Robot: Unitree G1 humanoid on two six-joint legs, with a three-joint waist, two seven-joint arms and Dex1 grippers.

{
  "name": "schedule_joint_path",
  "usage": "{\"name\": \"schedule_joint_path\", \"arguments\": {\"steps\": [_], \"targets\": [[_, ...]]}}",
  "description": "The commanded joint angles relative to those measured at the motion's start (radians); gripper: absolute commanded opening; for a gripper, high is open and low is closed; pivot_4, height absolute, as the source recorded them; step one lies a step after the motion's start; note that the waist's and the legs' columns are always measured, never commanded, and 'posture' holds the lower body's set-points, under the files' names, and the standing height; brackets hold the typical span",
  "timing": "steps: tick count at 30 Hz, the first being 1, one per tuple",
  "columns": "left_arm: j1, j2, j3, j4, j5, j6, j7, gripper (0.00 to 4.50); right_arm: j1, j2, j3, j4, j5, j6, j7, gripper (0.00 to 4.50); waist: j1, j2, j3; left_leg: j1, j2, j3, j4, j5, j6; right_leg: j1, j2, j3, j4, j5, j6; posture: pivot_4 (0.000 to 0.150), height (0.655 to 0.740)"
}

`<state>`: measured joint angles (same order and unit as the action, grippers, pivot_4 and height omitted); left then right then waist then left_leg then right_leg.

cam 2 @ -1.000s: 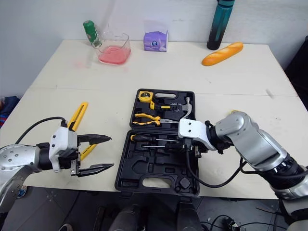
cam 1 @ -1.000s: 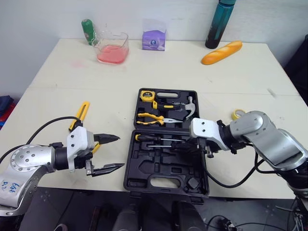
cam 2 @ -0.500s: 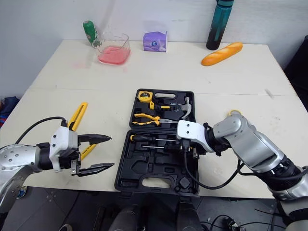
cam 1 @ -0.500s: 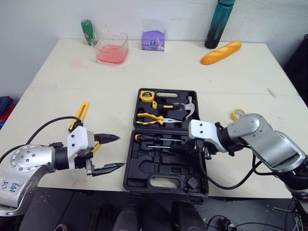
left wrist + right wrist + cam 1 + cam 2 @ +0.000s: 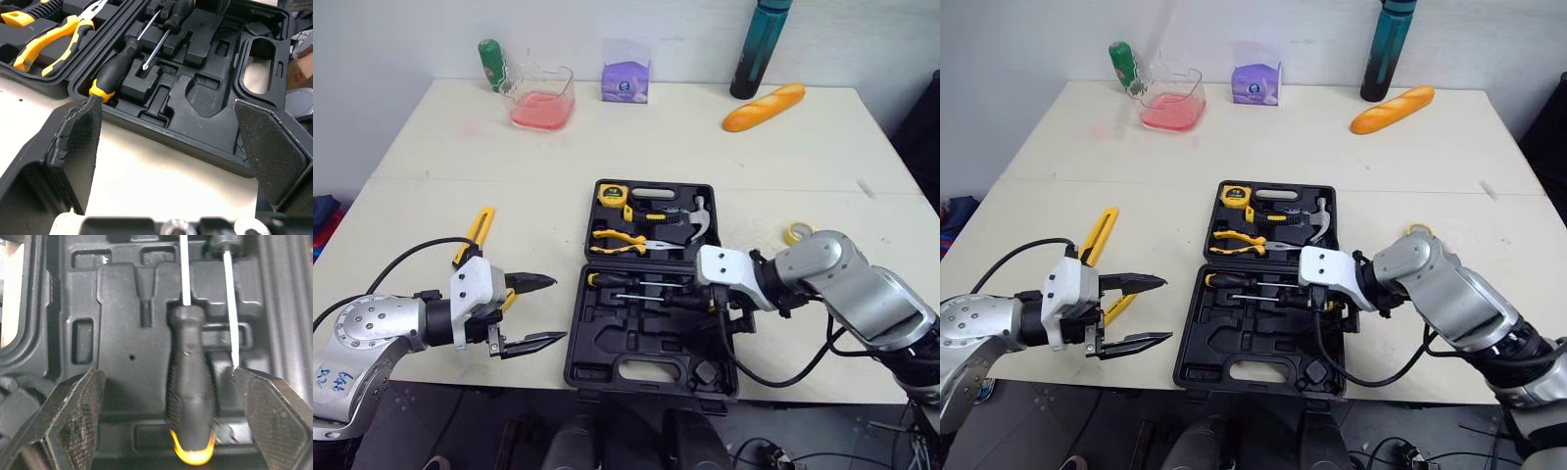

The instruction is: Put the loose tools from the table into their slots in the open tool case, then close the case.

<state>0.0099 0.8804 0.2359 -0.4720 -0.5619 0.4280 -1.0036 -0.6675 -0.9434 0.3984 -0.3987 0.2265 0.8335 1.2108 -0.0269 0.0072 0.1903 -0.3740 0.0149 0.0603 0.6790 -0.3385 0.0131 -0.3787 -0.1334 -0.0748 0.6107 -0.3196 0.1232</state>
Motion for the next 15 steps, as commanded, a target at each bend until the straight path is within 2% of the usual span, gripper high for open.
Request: {"name": "schedule_joint_path", "arguments": {"steps": [1,4,8,12,15], "targets": [[-0.004,0.008,0.017,-0.033,-0.008,-0.004,-0.001,4.5,0.006,-0.009,-0.109,0.021,0.068,-0.046,0.036,4.45,0.0,0.0,0.0,0.0,0.0,0.0,0.0,0.0,0.0,0.0,0.0,0.0,0.0,0.0,0.0,0.15,0.74],[-0.012,0.0,0.015,-0.03,-0.012,-0.008,0.003,4.5,0.064,-0.018,-0.17,0.06,0.108,-0.141,0.089,4.45,0.001,0.0,0.0,0.0,0.0,0.0,0.0,0.0,0.0,0.0,0.0,0.0,0.0,0.0,0.0,0.15,0.74],[-0.026,-0.004,0.013,-0.021,-0.01,-0.018,0.006,4.5,0.127,0.041,-0.253,0.121,0.152,-0.209,0.06,4.45,0.001,0.0,0.0,0.0,0.0,0.0,0.0,0.0,0.0,0.001,0.001,0.0,0.001,0.0,0.0,0.15,0.74],[-0.044,-0.009,0.001,-0.018,-0.008,-0.017,0.009,4.5,0.198,0.18,-0.375,0.202,0.271,-0.29,0.04,4.45,0.001,-0.001,0.0,0.0,0.0,0.0,0.001,0.0,0.0,0.001,0.002,-0.001,0.001,0.0,0.0,0.15,0.74],[-0.055,-0.01,-0.009,-0.015,-0.005,-0.016,0.006,4.5,0.255,0.232,-0.382,0.279,0.223,-0.449,0.049,4.45,0.001,-0.001,0.0,0.001,0.0,0.0,0.001,0.0,0.0,0.002,0.002,0.0,0.004,0.0,0.0,0.15,0.74]]}}
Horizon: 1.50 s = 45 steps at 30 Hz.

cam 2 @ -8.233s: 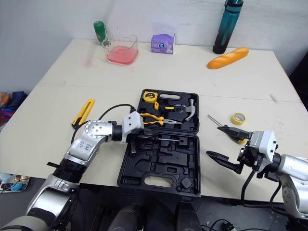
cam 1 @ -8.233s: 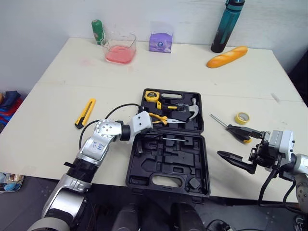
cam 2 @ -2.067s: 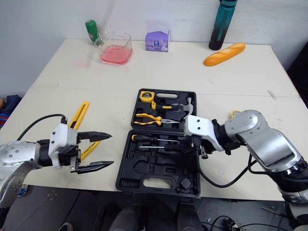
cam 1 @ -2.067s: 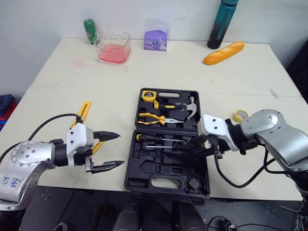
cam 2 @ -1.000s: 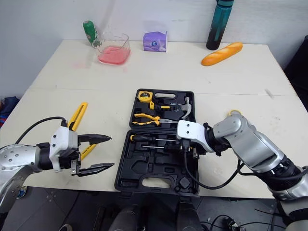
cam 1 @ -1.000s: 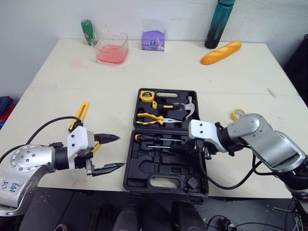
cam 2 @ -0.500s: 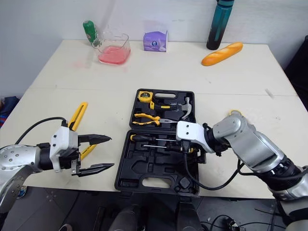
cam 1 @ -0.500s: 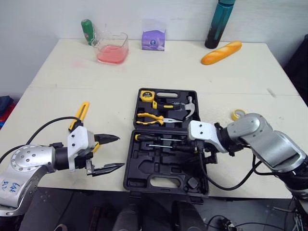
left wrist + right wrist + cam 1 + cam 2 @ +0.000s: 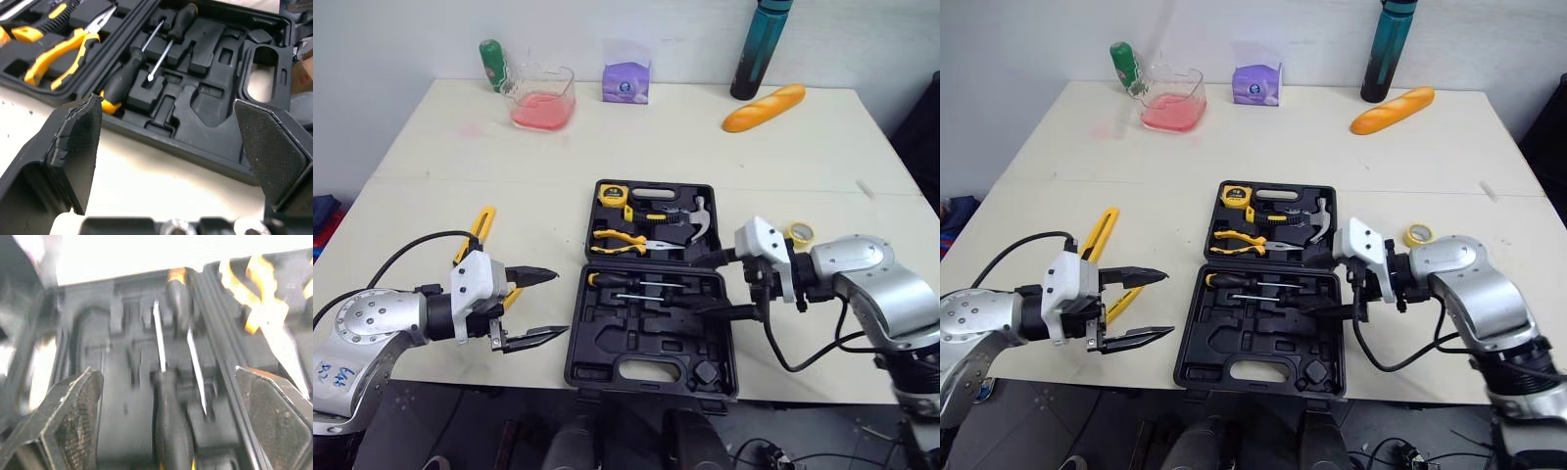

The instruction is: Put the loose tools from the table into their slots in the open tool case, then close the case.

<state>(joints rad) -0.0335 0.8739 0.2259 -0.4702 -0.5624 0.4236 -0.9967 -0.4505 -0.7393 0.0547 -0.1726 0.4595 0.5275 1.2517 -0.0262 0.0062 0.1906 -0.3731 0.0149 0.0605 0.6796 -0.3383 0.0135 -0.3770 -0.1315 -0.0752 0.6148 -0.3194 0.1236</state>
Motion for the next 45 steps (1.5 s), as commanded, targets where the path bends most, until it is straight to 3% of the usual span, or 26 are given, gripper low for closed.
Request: {"name": "schedule_joint_path", "arguments": {"steps": [1,2,3,11,34,45], "targets": [[-0.014,-0.002,-0.001,-0.014,-0.004,-0.012,-0.003,4.5,0.045,0.042,-0.034,0.064,-0.019,-0.174,0.003,4.45,0.001,0.0,0.0,0.0,0.0,0.0,0.0,0.0,0.0,0.0,0.0,0.0,0.0,0.0,0.0,0.15,0.74],[-0.016,-0.002,-0.003,-0.012,-0.004,-0.013,-0.005,4.5,0.048,0.053,-0.033,0.07,-0.022,-0.19,-0.001,3.96,0.001,0.0,0.0,0.0,0.0,0.0,0.0,0.0,0.0,0.0,0.0,0.0,0.0,0.0,0.0,0.15,0.74],[-0.02,0.0,-0.006,-0.011,-0.002,-0.014,-0.007,4.5,0.051,0.069,-0.025,0.076,-0.03,-0.223,-0.003,3.8,0.001,0.0,0.0,0.0,-0.001,0.0,0.0,0.0,0.0,0.0,0.0,0.0,0.001,0.0,0.0,0.15,0.74],[-0.042,0.003,-0.018,0.001,0.002,-0.012,-0.011,4.5,0.075,0.115,0.063,0.096,-0.124,-0.344,-0.024,0.06,-0.001,0.0,0.0,0.001,0.0,0.001,0.0,0.0,0.0,0.0,0.001,0.001,0.003,0.0,0.0,0.15,0.74],[-0.026,0.0,-0.016,-0.004,0.015,-0.017,-0.009,4.5,0.098,0.142,0.159,0.207,-0.221,-0.358,-0.076,0.06,-0.002,-0.001,0.0,0.003,0.0,0.001,0.0,0.001,0.0,0.0,-0.001,0.001,0.003,0.0,0.0,0.15,0.74],[-0.01,0.008,-0.01,-0.016,0.015,-0.012,-0.005,4.5,0.097,0.126,0.236,0.203,-0.272,-0.201,-0.114,0.06,-0.004,-0.007,-0.004,0.006,0.002,0.0,0.0,0.001,-0.003,0.001,-0.002,0.005,0.004,-0.001,-0.003,0.15,0.74]]}}
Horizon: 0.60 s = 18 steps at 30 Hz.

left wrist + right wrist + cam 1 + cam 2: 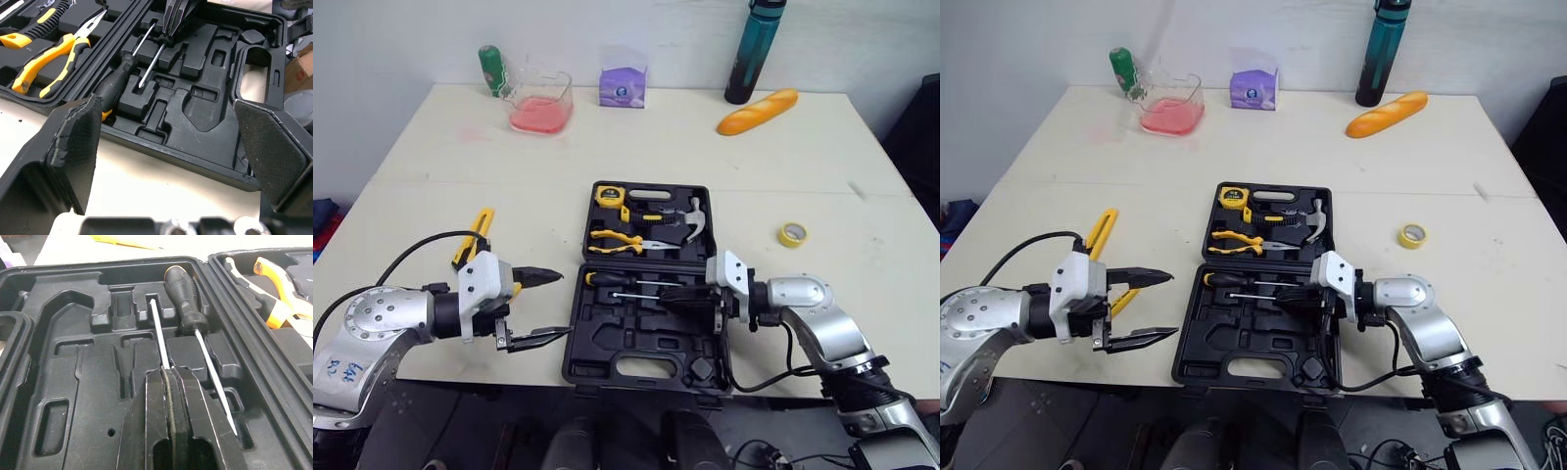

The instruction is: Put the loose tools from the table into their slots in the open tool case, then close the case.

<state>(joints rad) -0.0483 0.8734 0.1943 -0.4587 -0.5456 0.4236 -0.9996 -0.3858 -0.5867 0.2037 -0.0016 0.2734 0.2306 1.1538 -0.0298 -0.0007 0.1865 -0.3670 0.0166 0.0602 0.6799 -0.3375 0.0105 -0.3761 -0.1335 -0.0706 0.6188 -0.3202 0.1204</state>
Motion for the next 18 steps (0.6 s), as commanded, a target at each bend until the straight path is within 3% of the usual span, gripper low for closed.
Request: {"name": "schedule_joint_path", "arguments": {"steps": [1,13,18], "targets": [[0.004,0.009,0.021,-0.028,-0.002,-0.012,-0.003,4.5,0.033,-0.027,0.093,0.029,-0.092,0.105,-0.02,0.06,-0.001,-0.002,-0.001,0.0,0.0,0.0,0.0,0.0,0.0,0.0,0.0,0.0,0.0,0.0,0.0,0.15,0.74],[0.003,0.004,0.024,-0.017,-0.001,-0.022,-0.005,4.5,0.02,0.004,0.034,-0.01,-0.022,0.081,-0.022,0.06,-0.003,-0.006,-0.004,0.001,0.002,-0.001,-0.001,-0.001,-0.002,0.0,0.001,0.005,0.0,-0.001,-0.003,0.15,0.74],[-0.005,-0.002,0.054,0.011,-0.008,-0.031,0.005,4.5,0.03,0.006,-0.129,-0.027,0.11,-0.073,0.042,0.06,0.001,-0.004,-0.002,-0.001,0.002,-0.002,-0.002,-0.001,-0.002,-0.001,0.001,0.004,-0.002,-0.001,-0.003,0.15,0.74]]}}
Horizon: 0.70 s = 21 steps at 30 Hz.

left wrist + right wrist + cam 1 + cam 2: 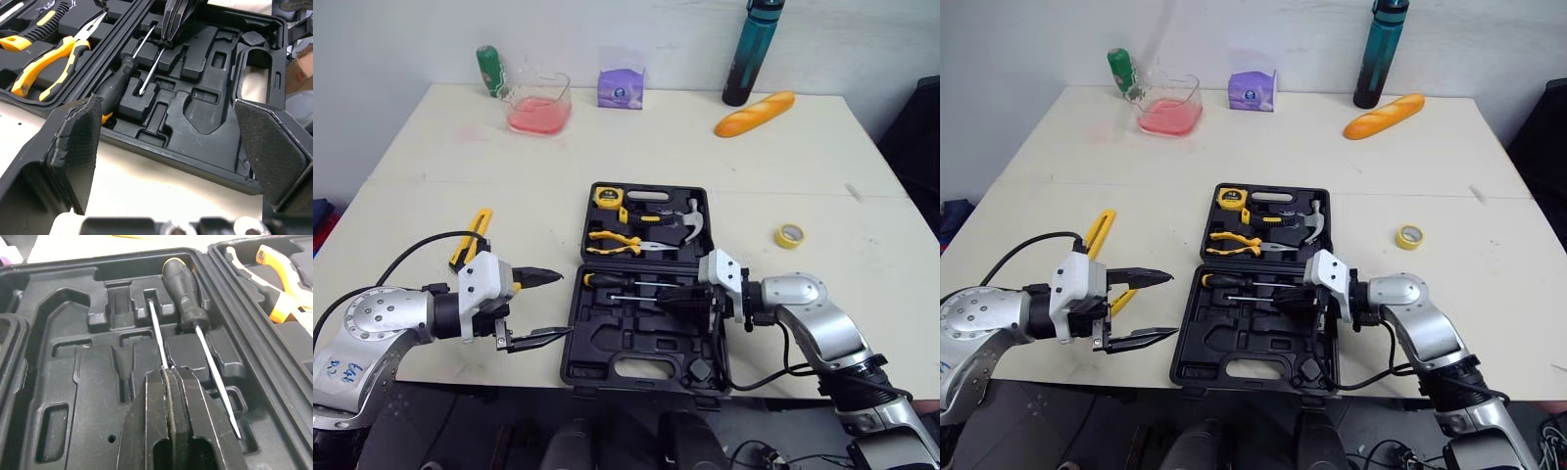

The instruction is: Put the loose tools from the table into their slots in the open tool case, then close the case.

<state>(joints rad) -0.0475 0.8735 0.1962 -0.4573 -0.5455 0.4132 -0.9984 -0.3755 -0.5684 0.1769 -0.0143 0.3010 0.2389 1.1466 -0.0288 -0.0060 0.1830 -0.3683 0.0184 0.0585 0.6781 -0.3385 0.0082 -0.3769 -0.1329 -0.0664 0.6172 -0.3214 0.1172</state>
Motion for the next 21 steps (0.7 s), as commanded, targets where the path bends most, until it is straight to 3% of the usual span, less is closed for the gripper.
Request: {"name": "schedule_joint_path", "arguments": {"steps": [1,2,5,12,21], "targets": [[-0.005,-0.002,0.06,0.015,-0.011,-0.02,0.005,4.5,0.023,-0.022,-0.121,-0.018,0.094,-0.093,0.057,0.06,0.001,0.004,0.003,-0.001,0.0,0.0,0.0,0.0,0.0,0.0,0.0,0.0,0.0,0.0,0.0,0.15,0.74],[0.003,0.005,0.07,0.019,-0.014,-0.018,-0.002,4.5,0.027,-0.049,-0.146,-0.03,0.13,-0.054,0.082,0.06,0.002,0.006,0.004,-0.002,-0.001,0.0,0.0,0.0,0.001,-0.001,0.0,0.0,-0.001,0.0,0.0,0.15,0.74],[0.023,0.021,0.127,0.044,-0.018,-0.005,-0.007,4.5,0.03,-0.102,-0.22,-0.044,0.187,0.018,0.073,1.02,0.003,0.009,0.006,-0.003,-0.001,0.0,-0.001,-0.001,0.002,-0.001,0.0,-0.001,-0.004,0.0,0.001,0.15,0.74],[0.122,0.017,0.338,0.165,0.006,-0.05,-0.011,4.5,0.086,-0.234,-0.442,0.013,0.158,-0.107,0.04,4.46,0.002,0.009,0.006,-0.002,-0.001,0.004,-0.01,-0.001,0.003,-0.001,0.001,-0.013,-0.007,0.001,0.001,0.15,0.74],[0.24,-0.016,0.55,0.393,0.101,-0.198,0.059,4.5,0.246,-0.367,-0.681,0.336,0.123,-0.326,0.072,4.46,0.005,0.007,0.007,-0.001,-0.004,0.01,-0.011,-0.001,0.007,0.0,0.0,-0.023,-0.011,0.002,0.005,0.15,0.74]]}}
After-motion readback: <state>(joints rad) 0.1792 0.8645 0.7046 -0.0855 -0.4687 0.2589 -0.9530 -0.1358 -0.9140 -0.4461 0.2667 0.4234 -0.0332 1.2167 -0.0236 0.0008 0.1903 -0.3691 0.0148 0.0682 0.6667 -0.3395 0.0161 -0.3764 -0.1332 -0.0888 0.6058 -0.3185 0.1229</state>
